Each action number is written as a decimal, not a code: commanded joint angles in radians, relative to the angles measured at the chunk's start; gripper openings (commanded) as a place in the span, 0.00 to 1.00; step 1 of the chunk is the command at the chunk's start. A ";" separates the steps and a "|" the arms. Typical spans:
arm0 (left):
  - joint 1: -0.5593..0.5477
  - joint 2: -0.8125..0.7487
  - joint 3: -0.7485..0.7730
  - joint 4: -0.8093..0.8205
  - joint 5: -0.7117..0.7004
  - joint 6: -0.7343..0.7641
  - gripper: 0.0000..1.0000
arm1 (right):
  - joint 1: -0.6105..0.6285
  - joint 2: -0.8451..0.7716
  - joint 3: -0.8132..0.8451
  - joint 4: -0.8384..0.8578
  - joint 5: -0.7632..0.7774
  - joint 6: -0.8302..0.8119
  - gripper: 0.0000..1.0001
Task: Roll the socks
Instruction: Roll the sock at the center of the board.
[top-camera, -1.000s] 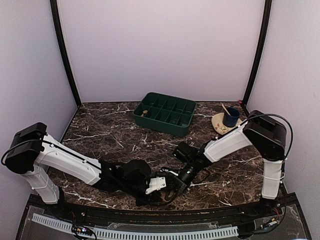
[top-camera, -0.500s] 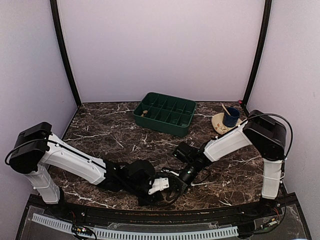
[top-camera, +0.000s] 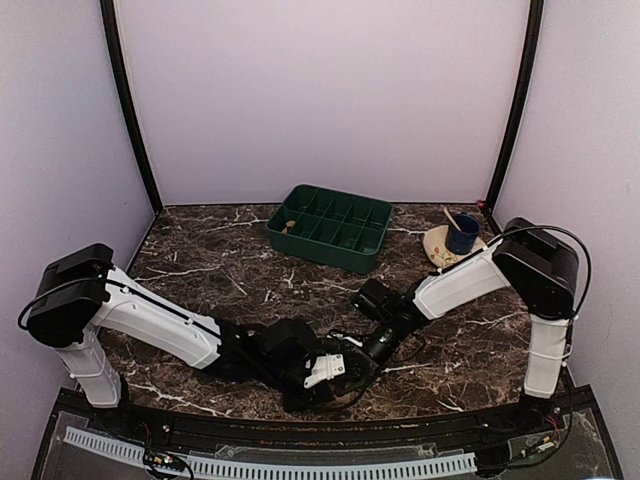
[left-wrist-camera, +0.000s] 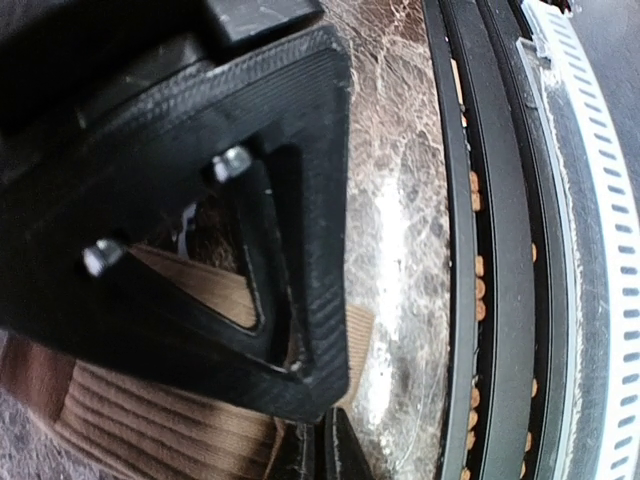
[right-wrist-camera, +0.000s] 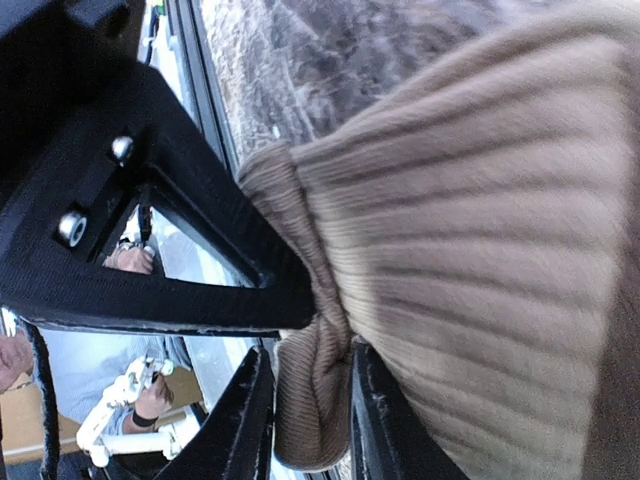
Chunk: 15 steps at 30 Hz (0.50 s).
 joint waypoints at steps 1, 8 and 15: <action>0.014 0.060 -0.010 -0.101 0.005 -0.028 0.00 | -0.028 -0.033 -0.040 0.021 0.107 0.014 0.26; 0.055 0.077 0.000 -0.118 0.047 -0.057 0.00 | -0.068 -0.085 -0.094 0.054 0.137 0.034 0.28; 0.106 0.101 0.014 -0.137 0.125 -0.079 0.00 | -0.104 -0.138 -0.138 0.096 0.177 0.055 0.30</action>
